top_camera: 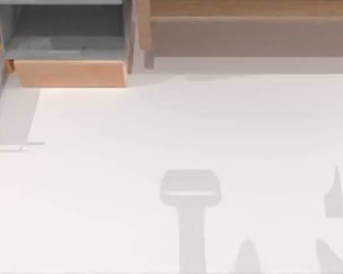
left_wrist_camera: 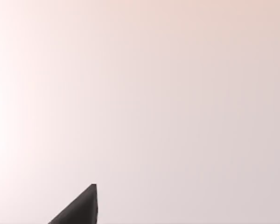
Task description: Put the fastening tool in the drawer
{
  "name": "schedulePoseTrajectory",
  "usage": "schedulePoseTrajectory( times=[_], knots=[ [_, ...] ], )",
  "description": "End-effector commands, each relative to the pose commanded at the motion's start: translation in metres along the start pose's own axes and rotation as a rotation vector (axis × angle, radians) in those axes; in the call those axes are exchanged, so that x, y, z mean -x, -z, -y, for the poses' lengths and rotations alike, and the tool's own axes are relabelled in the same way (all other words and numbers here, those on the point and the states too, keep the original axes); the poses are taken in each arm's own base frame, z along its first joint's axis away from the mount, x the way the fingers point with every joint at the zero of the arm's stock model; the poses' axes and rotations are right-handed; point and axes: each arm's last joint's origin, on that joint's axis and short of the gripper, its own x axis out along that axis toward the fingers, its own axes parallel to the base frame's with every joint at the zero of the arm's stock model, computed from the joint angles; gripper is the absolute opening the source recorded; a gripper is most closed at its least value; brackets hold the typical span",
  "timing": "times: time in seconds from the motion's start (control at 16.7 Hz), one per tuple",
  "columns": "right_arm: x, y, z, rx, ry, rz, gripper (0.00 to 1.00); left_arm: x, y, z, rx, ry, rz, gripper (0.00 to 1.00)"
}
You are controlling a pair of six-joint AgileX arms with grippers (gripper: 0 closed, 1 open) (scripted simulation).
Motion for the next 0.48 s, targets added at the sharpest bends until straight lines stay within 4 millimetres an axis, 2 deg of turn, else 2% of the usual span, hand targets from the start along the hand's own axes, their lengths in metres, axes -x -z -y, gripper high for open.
schedulePoseTrajectory(
  times=[0.12,0.24,0.48],
  knots=[
    [0.000,0.000,0.000,0.000,0.000,0.000,1.00,0.023,-0.006,0.026,-0.095,-0.019,0.050,1.00],
    [0.000,0.000,0.000,0.000,0.000,0.000,1.00,0.039,-0.020,0.054,-0.153,-0.006,0.123,1.00],
    [0.000,0.000,0.000,0.000,0.000,0.000,1.00,0.058,-0.055,0.098,-0.179,0.060,0.291,1.00]
  ],
)
